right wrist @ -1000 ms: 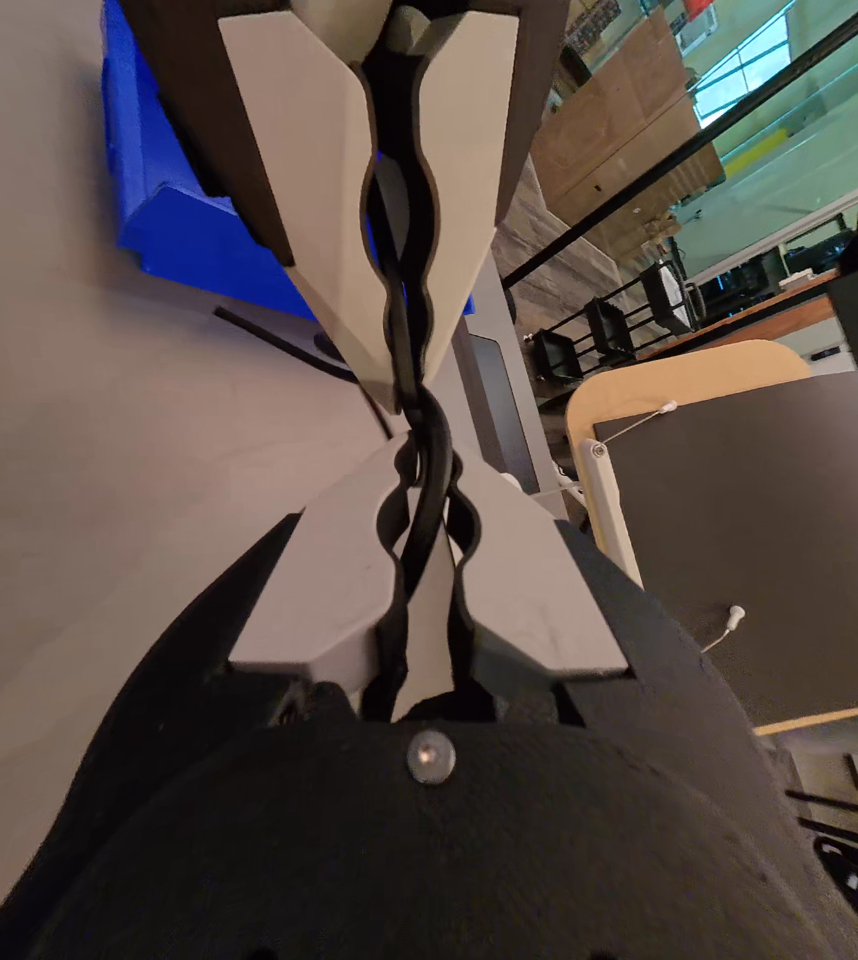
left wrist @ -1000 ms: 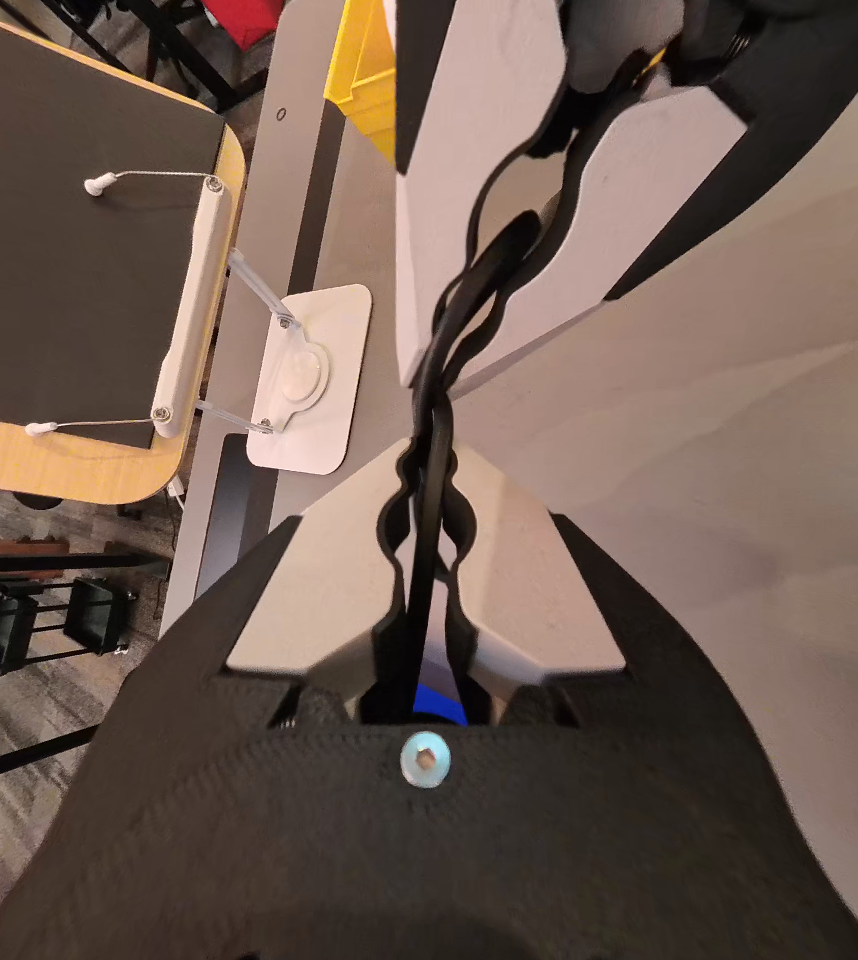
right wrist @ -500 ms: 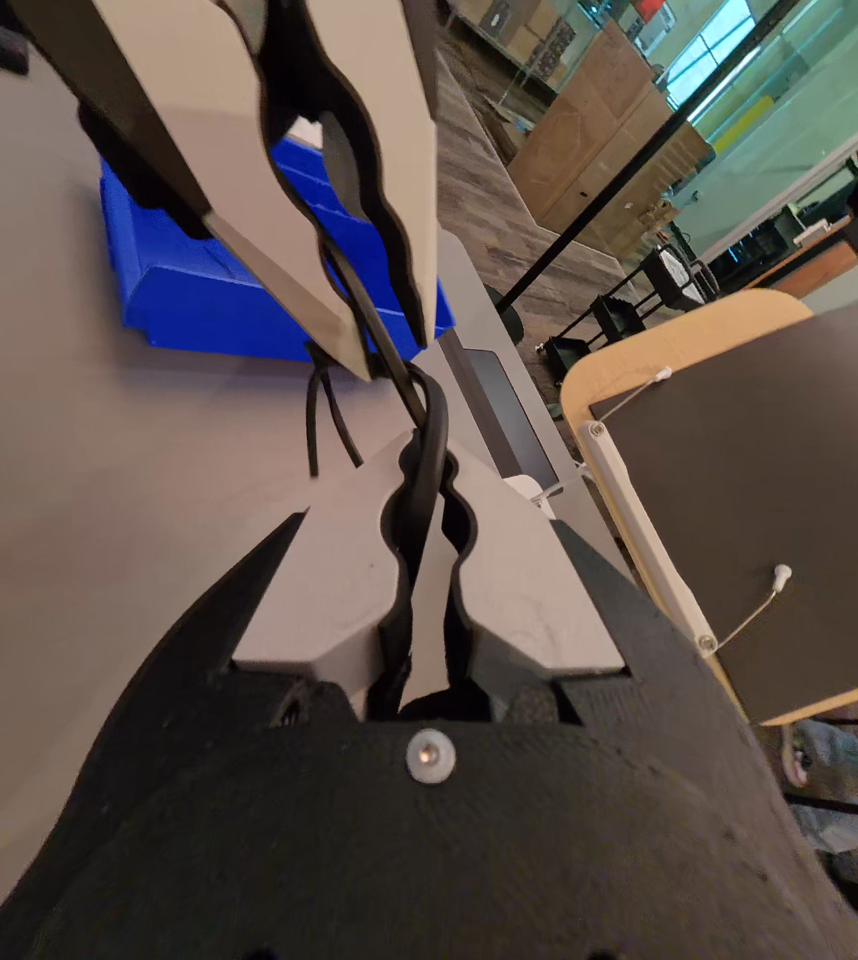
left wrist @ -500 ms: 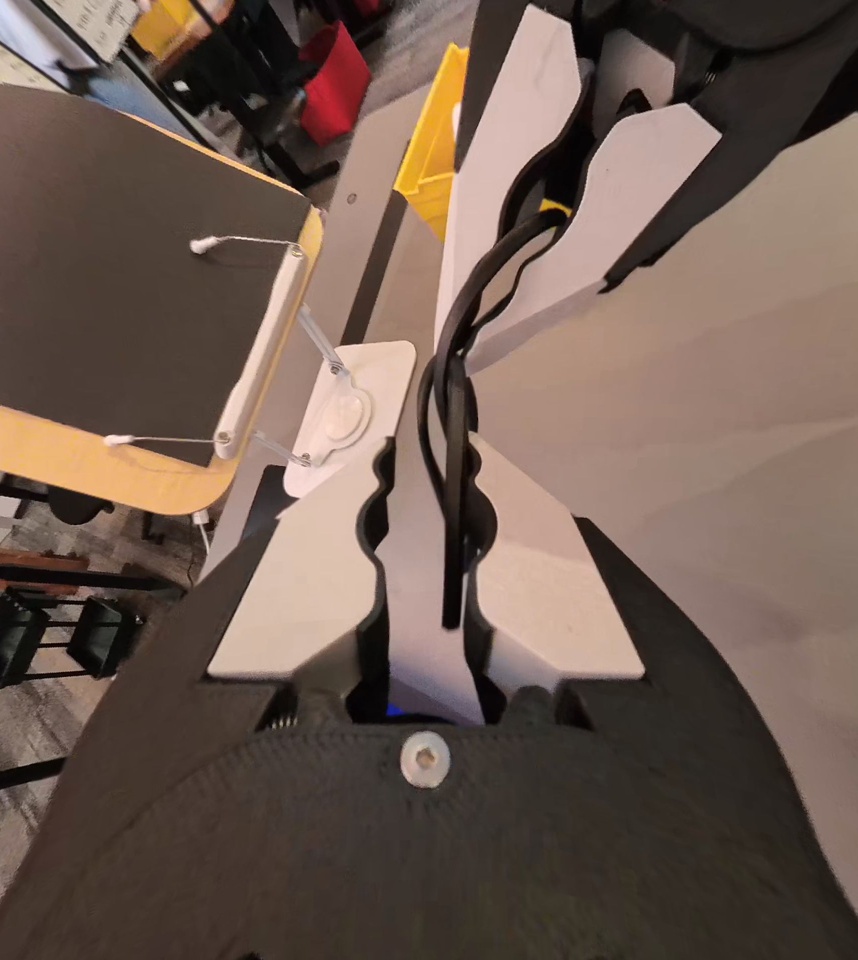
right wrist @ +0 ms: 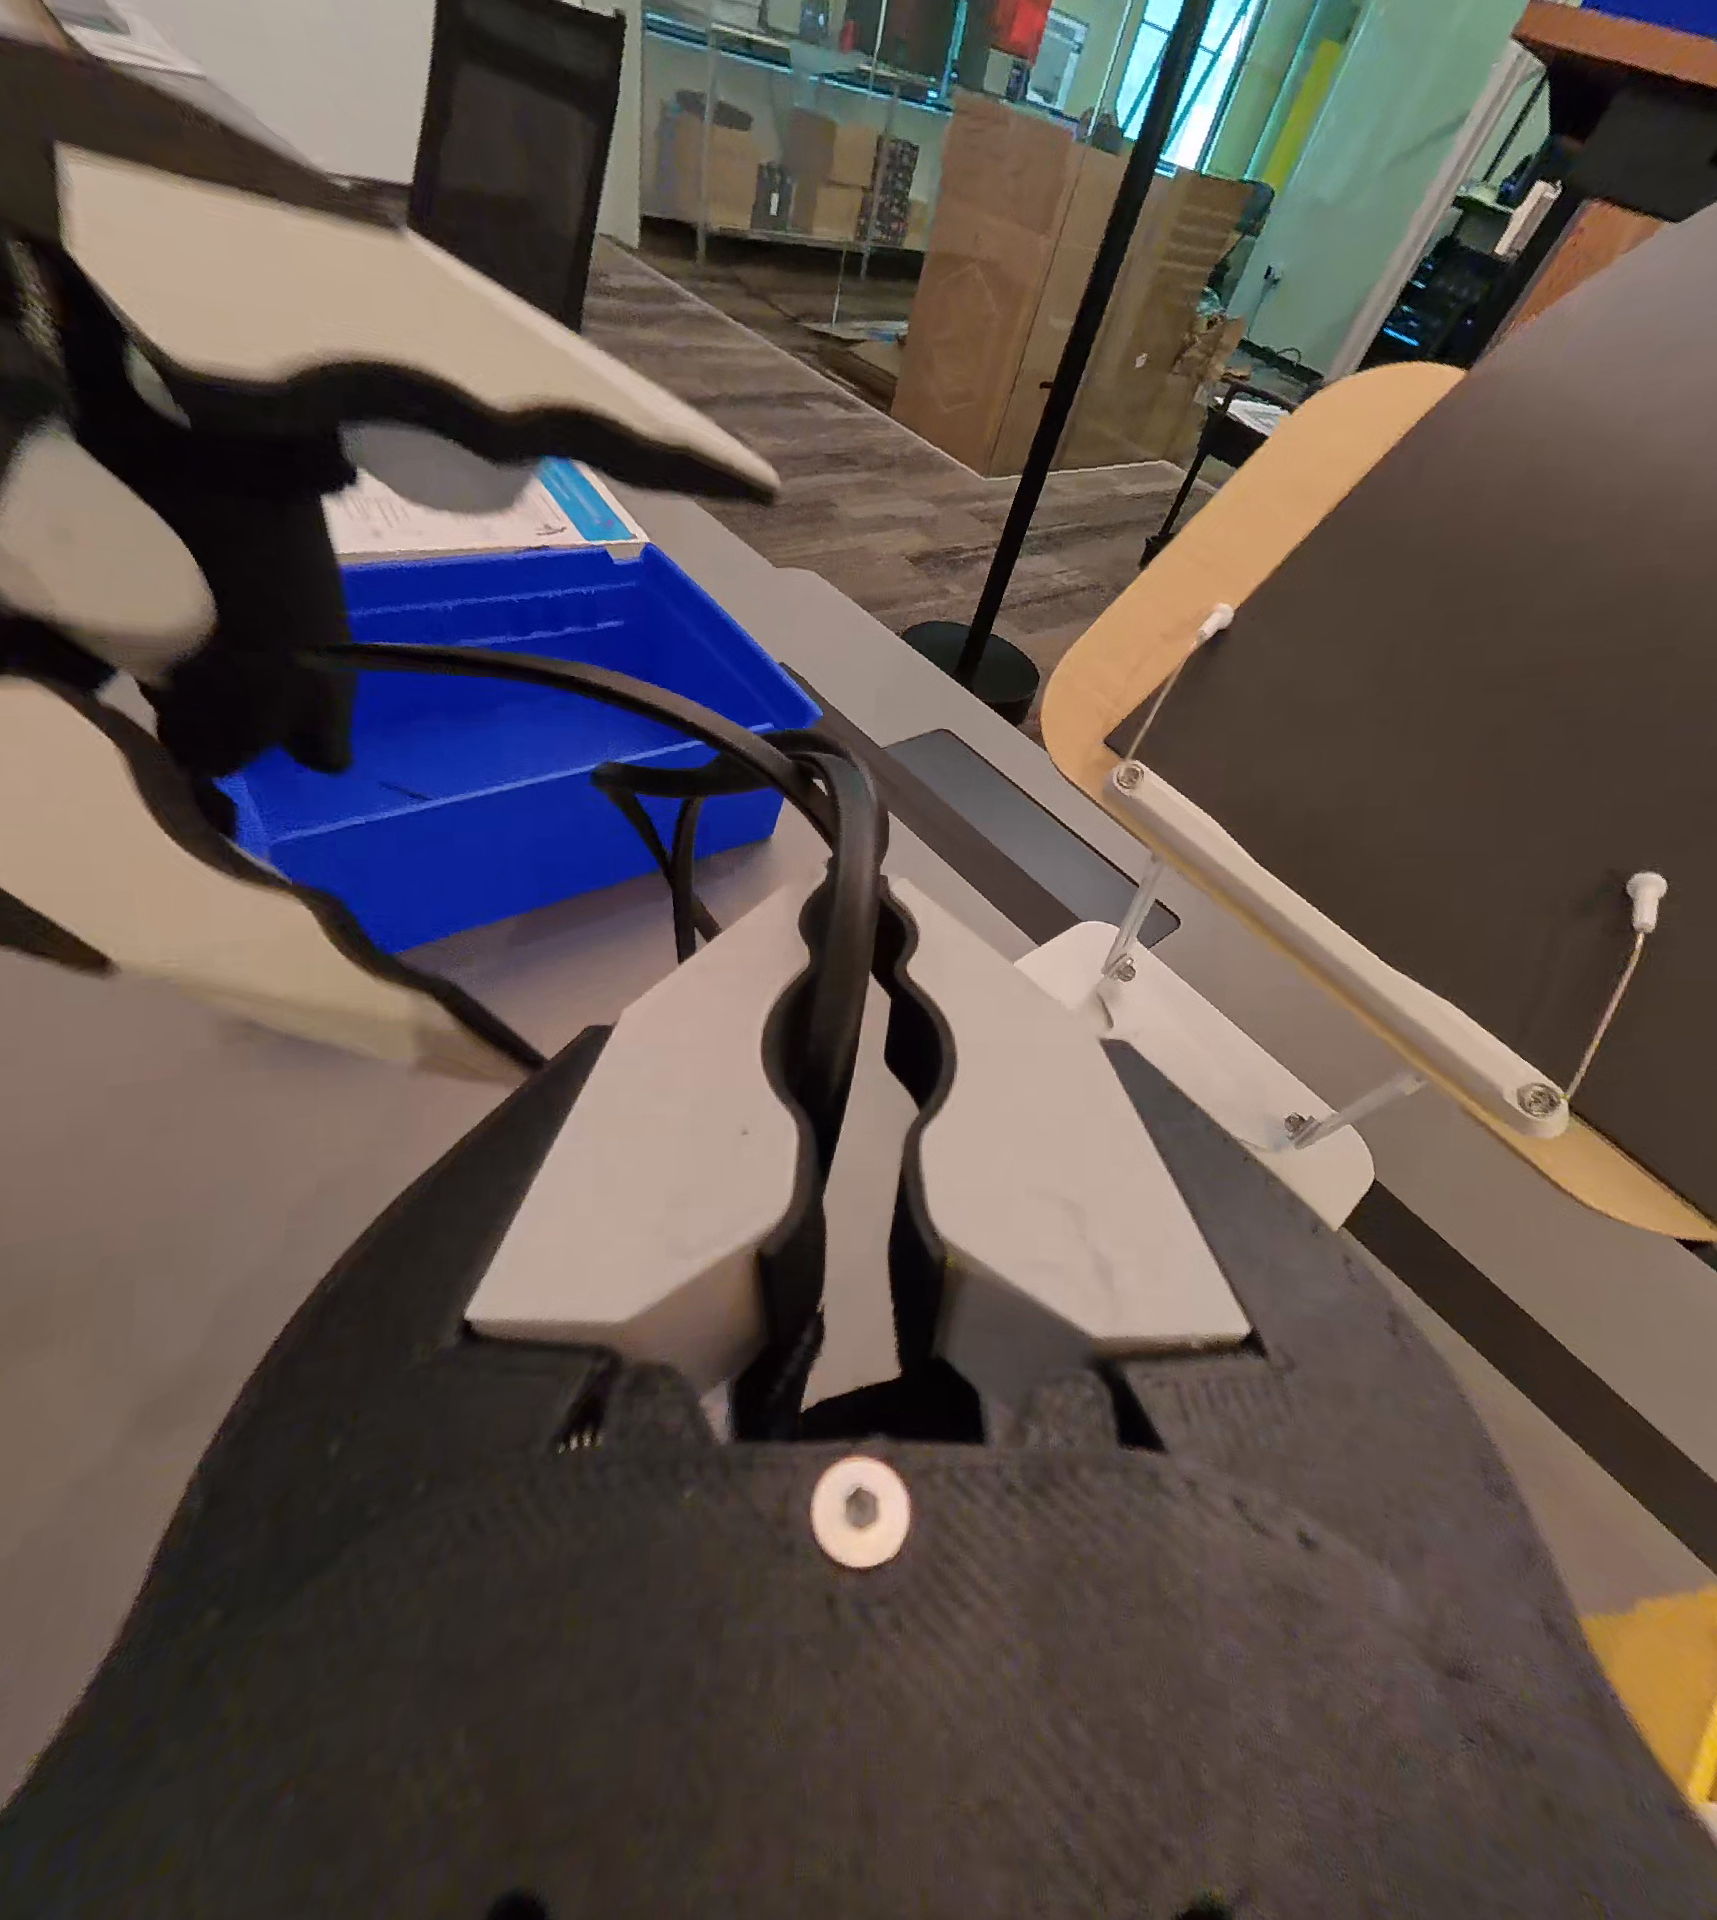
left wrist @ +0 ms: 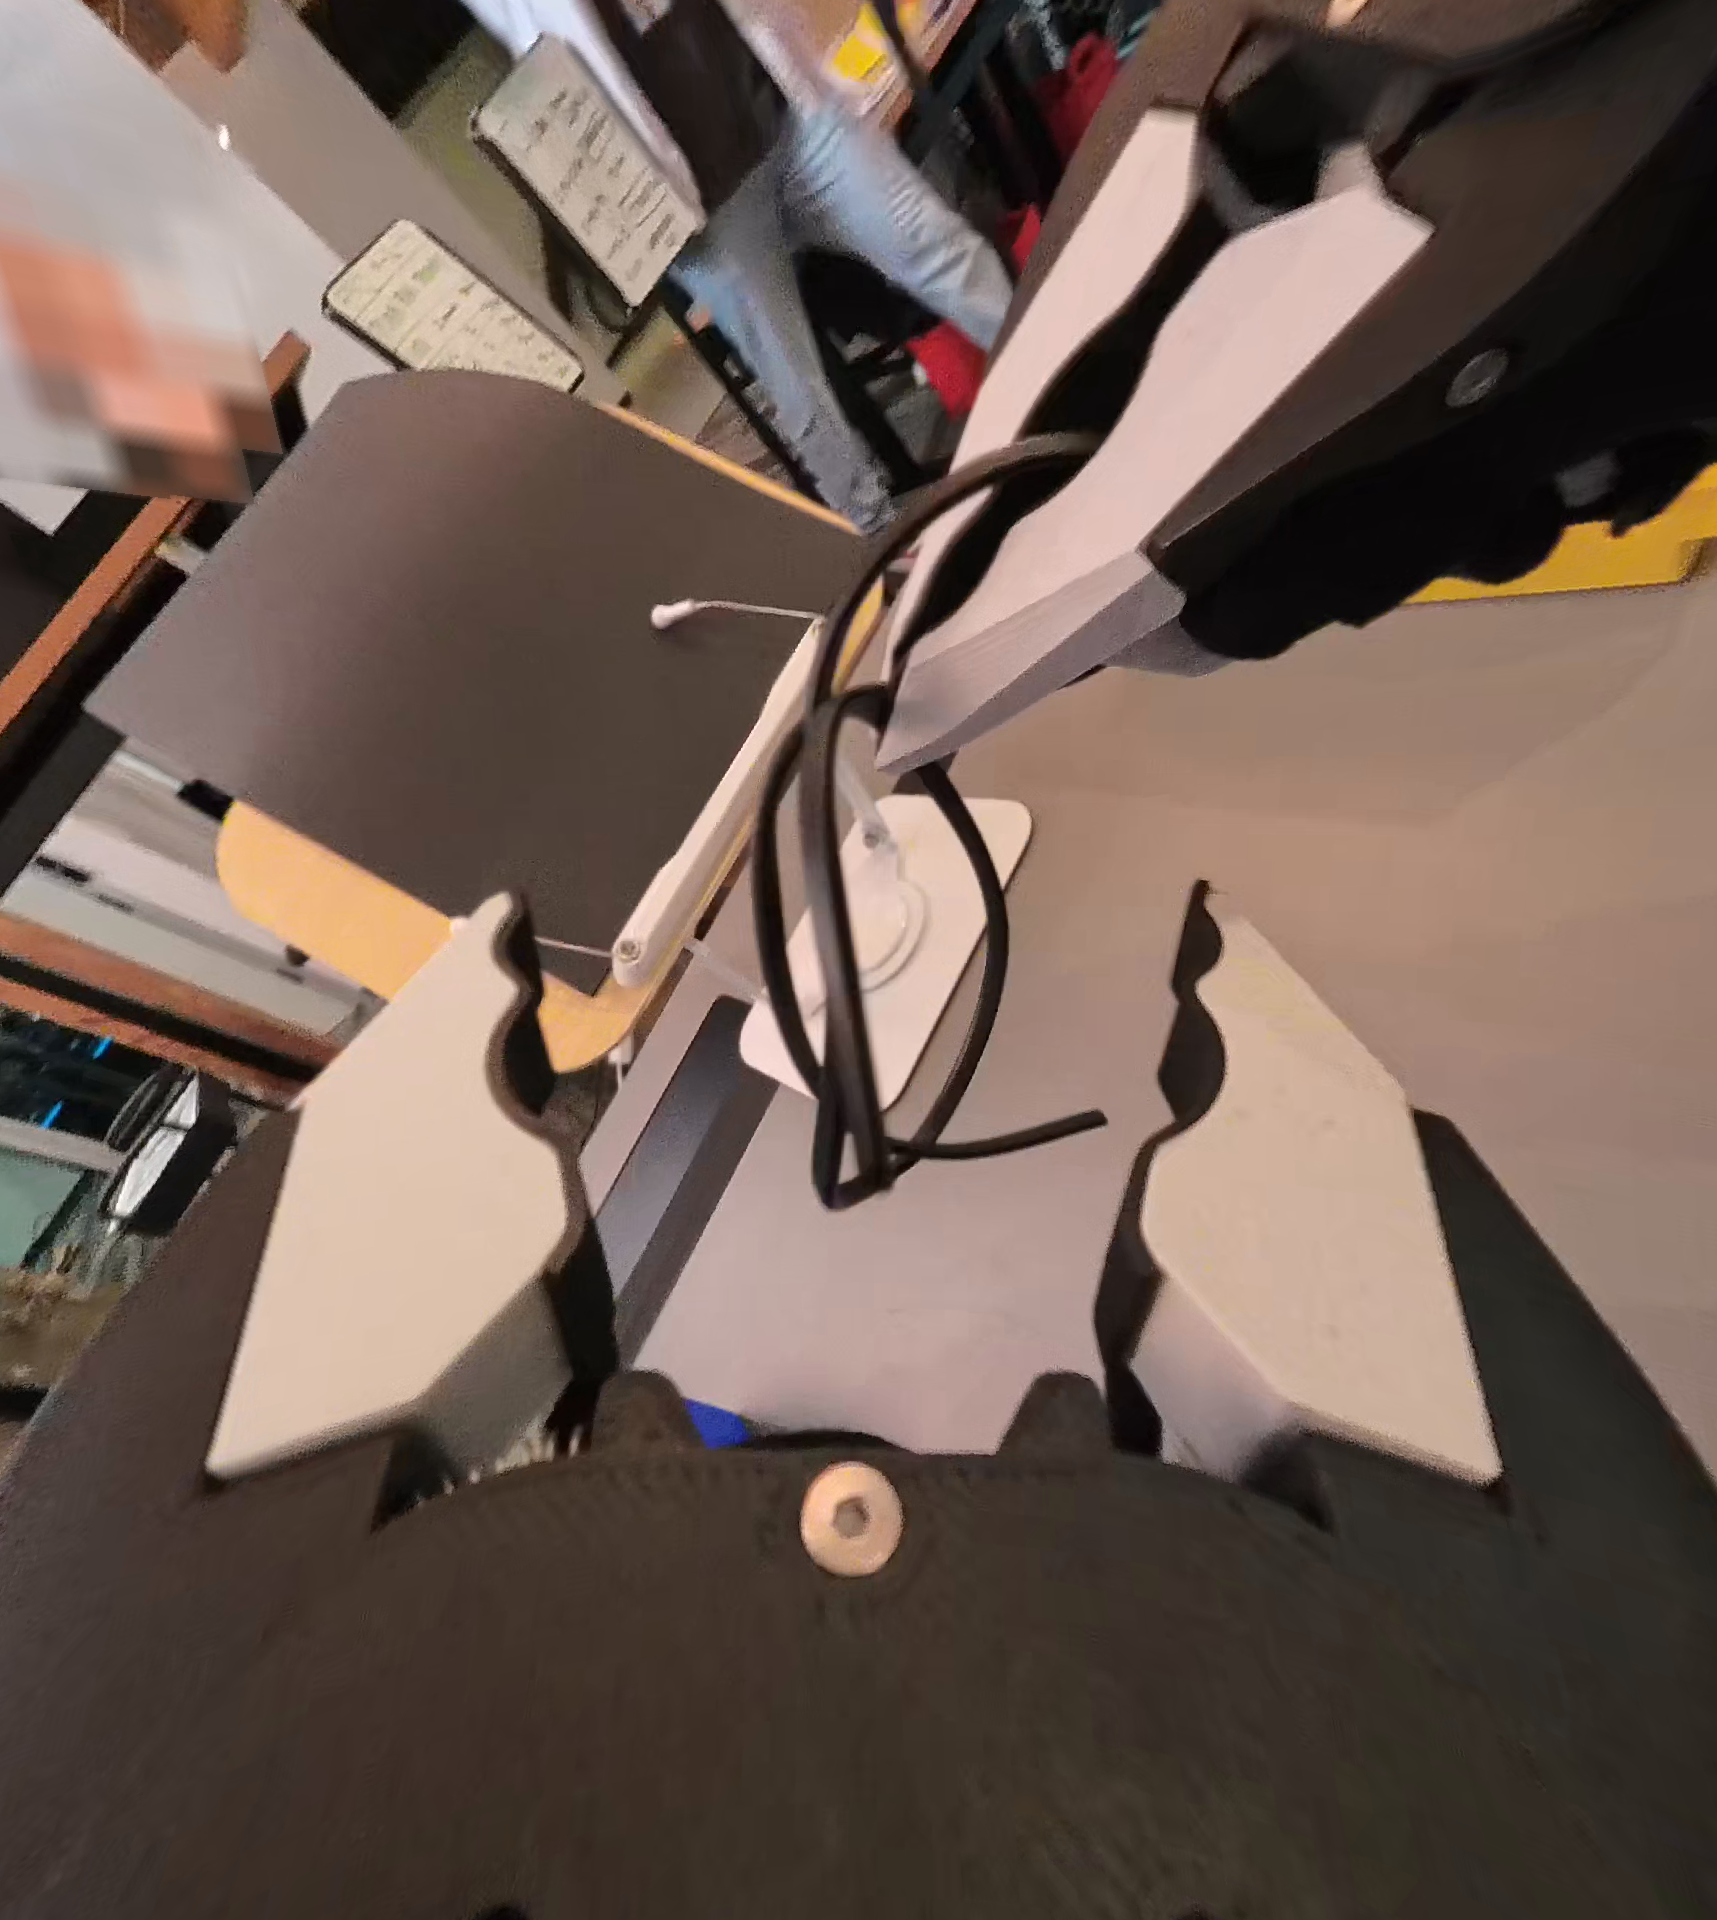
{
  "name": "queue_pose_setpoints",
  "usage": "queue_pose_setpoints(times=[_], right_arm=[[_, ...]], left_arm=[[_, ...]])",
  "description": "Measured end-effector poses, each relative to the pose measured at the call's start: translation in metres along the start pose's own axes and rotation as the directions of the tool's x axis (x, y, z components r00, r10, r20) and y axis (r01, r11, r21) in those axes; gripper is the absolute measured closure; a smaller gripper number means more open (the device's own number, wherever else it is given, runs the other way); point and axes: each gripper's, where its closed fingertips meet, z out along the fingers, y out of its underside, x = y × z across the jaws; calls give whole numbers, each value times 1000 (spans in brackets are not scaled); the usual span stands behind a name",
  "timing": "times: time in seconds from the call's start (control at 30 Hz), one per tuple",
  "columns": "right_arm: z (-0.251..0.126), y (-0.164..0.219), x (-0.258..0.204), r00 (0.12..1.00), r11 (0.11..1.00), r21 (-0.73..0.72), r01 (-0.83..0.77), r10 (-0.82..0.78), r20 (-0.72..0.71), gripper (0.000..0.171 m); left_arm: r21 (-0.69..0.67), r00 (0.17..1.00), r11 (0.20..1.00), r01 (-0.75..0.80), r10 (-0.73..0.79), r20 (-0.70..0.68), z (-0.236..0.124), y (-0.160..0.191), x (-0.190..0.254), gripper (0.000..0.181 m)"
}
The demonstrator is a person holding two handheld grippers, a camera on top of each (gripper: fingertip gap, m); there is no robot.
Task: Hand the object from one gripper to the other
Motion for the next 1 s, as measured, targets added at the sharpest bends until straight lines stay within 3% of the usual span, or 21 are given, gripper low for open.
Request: queue_pose_setpoints(times=[0.23, 0.4, 0.53, 0.83, 1.0], right_arm=[[1, -22, -15, 998, 996, 63, -67, 67, -1, 170], [6, -32, -25, 960, 948, 158, -275, 261, 99, 170], [10, -34, -28, 896, 877, 202, -435, 399, 196, 171], [12, -33, -29, 875, 859, 198, -472, 427, 230, 171], [14, -30, -27, 878, 862, 201, -466, 423, 222, 170]], left_arm=[[-58, 978, 990, 125, -113, 174, 20, 30, -15, 56], [-33, 935, 999, -20, 31, 353, 12, 25, -36, 62], [-69, 903, 986, -154, 169, 395, 9, 26, -36, 91], [-84, 915, 981, -177, 195, 353, 9, 34, -38, 177], [-79, 944, 987, -140, 157, 289, 11, 36, -34, 181]])
